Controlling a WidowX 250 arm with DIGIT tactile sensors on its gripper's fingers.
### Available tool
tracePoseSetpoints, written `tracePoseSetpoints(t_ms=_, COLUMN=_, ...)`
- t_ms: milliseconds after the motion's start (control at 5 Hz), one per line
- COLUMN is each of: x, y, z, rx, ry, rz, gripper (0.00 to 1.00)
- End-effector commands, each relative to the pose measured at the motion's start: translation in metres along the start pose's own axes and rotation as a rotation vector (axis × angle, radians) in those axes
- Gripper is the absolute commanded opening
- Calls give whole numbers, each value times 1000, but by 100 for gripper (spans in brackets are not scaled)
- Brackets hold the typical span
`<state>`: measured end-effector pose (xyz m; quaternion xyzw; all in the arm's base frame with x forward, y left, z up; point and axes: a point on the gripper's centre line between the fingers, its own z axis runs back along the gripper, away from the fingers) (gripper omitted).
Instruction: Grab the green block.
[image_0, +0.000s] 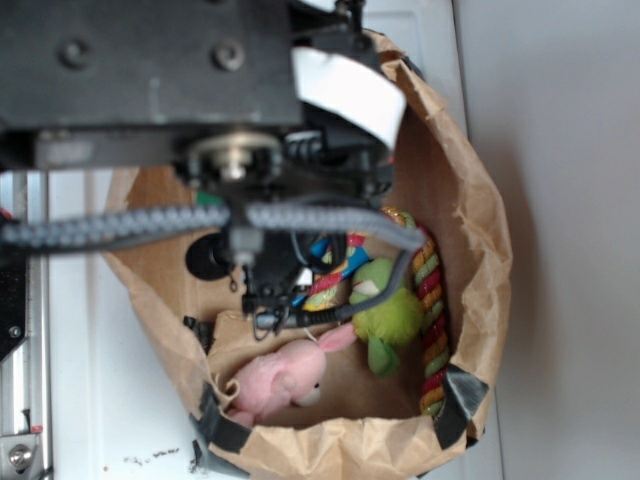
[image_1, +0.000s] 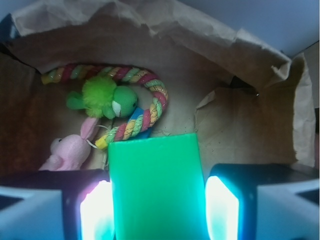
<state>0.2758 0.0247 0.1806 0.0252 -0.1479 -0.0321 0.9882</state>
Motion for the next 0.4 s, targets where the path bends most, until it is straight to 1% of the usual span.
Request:
tracePoseSetpoints(t_ms=0, x=5, y=7, z=29, rx=19, ry=-87, rz=30, gripper=0)
tracePoseSetpoints(t_ms=200, x=2, y=6, z=29, rx=28, ry=-99, rz=43, gripper=0)
